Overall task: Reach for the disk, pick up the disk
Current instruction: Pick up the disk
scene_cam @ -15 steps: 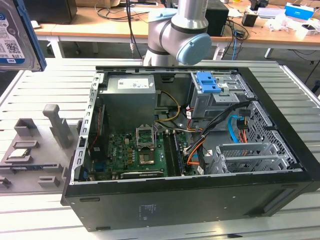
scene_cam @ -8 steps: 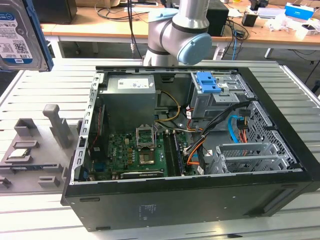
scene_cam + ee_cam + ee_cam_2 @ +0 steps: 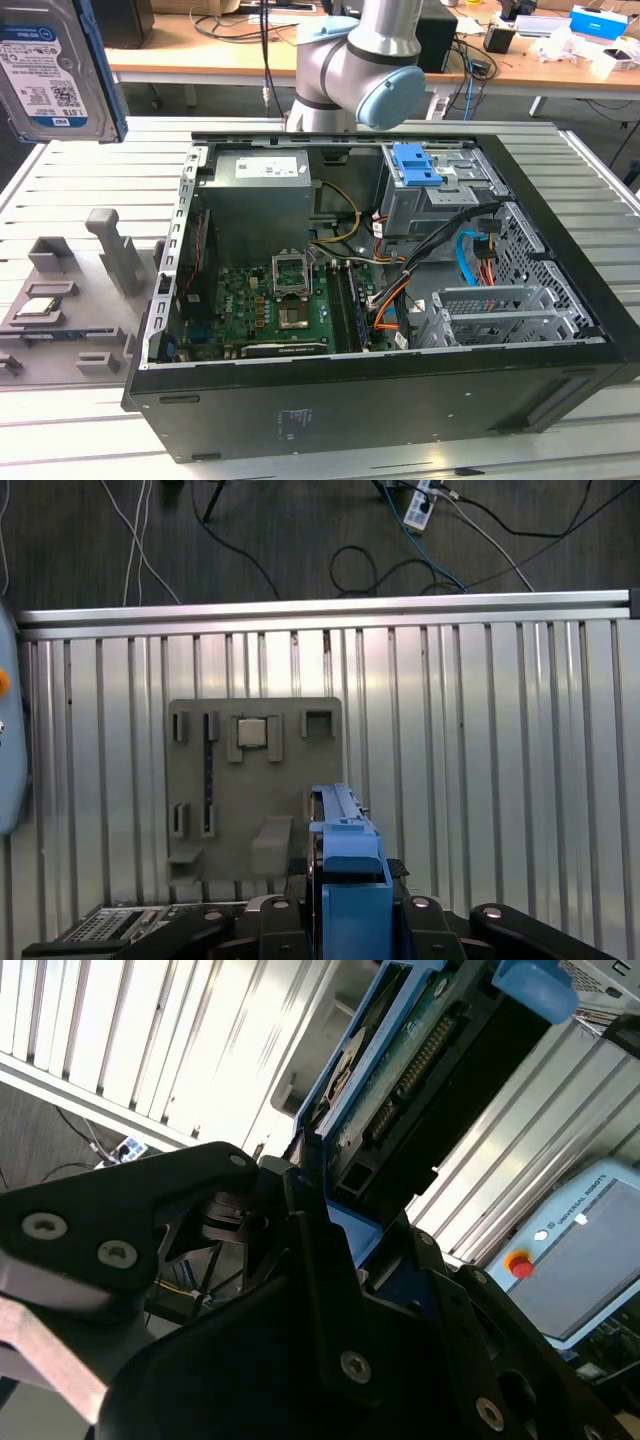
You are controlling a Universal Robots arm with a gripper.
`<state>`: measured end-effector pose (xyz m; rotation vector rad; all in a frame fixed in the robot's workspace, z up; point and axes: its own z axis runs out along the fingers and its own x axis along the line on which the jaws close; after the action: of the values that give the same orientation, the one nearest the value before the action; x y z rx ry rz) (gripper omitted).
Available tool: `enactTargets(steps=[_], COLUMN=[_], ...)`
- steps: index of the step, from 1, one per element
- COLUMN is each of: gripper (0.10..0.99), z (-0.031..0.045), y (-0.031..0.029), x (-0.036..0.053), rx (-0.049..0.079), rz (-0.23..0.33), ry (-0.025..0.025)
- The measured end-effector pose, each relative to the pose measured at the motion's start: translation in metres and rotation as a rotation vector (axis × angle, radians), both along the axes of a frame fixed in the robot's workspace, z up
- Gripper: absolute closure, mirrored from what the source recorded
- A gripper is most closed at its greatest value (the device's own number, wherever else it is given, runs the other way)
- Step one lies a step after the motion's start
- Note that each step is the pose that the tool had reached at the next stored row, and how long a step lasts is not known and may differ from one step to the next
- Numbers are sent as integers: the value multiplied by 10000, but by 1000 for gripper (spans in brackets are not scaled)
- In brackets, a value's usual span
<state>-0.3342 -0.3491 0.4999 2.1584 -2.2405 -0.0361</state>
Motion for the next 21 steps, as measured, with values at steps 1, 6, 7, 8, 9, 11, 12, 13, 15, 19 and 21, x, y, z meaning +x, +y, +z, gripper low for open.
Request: enactTargets(steps=[1, 6, 7, 8, 9, 11, 12, 13, 15, 19, 21], gripper=[718, 718, 718, 718, 718, 718, 718, 718, 718, 718, 718], z=[0, 0, 0, 0, 0, 0, 1, 0, 0, 1, 0], y=[1, 9, 11, 17, 20, 30, 34, 40, 57, 65, 68], x=[38, 237, 290, 424, 501, 736, 802, 920, 1249, 1419, 1476], rx=[0, 0, 0, 0, 0, 1, 0, 0, 0, 0, 0], rz=[0, 3, 3, 6, 8, 13, 13, 16, 21, 24, 25], ry=[1, 1, 0, 1, 0, 0, 1, 0, 1, 1, 1])
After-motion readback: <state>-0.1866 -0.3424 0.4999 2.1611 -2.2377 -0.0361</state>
